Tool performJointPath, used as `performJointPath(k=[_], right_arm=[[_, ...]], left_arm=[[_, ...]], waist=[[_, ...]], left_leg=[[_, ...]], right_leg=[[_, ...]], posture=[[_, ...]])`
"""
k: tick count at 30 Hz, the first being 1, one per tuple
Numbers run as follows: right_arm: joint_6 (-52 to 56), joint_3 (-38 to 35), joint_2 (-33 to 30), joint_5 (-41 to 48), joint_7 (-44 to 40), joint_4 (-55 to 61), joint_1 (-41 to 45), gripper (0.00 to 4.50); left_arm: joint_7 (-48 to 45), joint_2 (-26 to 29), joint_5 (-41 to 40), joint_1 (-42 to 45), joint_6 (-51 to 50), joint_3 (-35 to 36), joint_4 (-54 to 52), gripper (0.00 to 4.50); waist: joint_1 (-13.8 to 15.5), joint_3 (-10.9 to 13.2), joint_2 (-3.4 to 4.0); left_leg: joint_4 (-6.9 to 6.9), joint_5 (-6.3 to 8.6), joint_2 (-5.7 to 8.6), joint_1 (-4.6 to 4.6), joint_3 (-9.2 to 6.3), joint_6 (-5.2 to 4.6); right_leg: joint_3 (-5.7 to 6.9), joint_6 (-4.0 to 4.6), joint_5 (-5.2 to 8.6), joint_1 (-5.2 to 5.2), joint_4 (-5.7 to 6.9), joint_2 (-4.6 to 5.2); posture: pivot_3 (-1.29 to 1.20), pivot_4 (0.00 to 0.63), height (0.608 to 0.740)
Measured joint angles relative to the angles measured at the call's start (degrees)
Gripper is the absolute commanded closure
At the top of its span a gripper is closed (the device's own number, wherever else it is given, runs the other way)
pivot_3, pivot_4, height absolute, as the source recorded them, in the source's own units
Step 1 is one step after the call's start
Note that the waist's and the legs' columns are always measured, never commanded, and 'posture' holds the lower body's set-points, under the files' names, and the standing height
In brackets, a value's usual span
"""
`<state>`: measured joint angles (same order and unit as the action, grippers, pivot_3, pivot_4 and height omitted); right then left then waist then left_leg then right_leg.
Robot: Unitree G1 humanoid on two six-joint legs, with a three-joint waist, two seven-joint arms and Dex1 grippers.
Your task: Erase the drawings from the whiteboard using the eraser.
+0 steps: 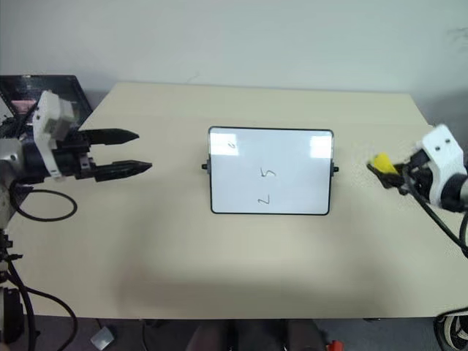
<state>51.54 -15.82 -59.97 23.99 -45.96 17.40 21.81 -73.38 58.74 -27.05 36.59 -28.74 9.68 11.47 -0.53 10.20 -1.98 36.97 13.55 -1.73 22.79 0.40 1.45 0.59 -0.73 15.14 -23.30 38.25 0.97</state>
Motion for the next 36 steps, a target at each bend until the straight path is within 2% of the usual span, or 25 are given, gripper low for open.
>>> performJointPath(k=[4,9,15,20,27,36], right_arm=[[-0.55,9.05,1.53,-0.49,-0.09,2.69,10.20,3.54],[-3.54,22.11,12.86,-4.42,1.36,1.91,25.37,3.54],[-11.03,37.45,27.46,-15.62,6.22,-6.46,35.14,3.54],[-18.85,44.93,34.55,-25.31,8.66,-16.50,39.24,3.54],[-25.97,50.20,38.01,-34.72,7.60,-27.13,41.12,3.54],[-29.93,50.64,43.46,-40.06,7.25,-38.28,45.38,3.54]], left_arm=[[0.01,0.06,-0.13,-0.12,-0.14,0.13,-0.07,0.00],[0.17,-0.21,-0.15,-0.22,-0.64,0.34,-0.09,0.00],[0.40,-0.75,-0.20,-0.32,-0.83,0.61,-0.58,0.00],[1.12,-1.26,-0.32,-1.19,-0.90,1.12,-0.87,0.00],[1.59,-1.30,-0.94,-2.35,-1.02,1.50,-1.93,0.00],[1.83,-1.30,-1.17,-2.56,-1.29,1.65,-2.63,0.00]], waist=[[-0.03,0.00,0.00],[-0.64,0.01,0.00],[-1.09,-0.01,-0.03],[-1.08,-0.02,-0.04],[-1.16,-0.04,-0.07],[-1.27,-0.04,-0.07]], left_leg=[[0.02,0.00,0.01,0.01,0.00,0.00],[0.07,0.00,0.05,0.05,-0.06,0.00],[0.08,-0.01,0.04,0.13,-0.11,0.01],[0.09,-0.01,0.07,0.15,-0.11,0.01],[0.07,-0.01,0.04,0.13,-0.17,0.01],[0.05,-0.01,0.03,0.14,-0.19,0.01]], right_leg=[[0.00,0.01,0.01,-0.02,0.04,0.01],[-0.12,0.05,0.03,-0.26,0.41,0.04],[-0.06,0.36,-0.09,-0.47,0.72,0.05],[-0.06,0.38,-0.10,-0.51,0.73,0.08],[-0.06,0.39,-0.11,-0.51,0.75,0.08],[-0.05,0.40,-0.11,-0.55,0.76,0.07]], posture=[[0.00,0.150,0.740],[0.00,0.150,0.740],[0.00,0.150,0.740],[0.00,0.150,0.740],[0.00,0.150,0.740],[0.00,0.150,0.740]])
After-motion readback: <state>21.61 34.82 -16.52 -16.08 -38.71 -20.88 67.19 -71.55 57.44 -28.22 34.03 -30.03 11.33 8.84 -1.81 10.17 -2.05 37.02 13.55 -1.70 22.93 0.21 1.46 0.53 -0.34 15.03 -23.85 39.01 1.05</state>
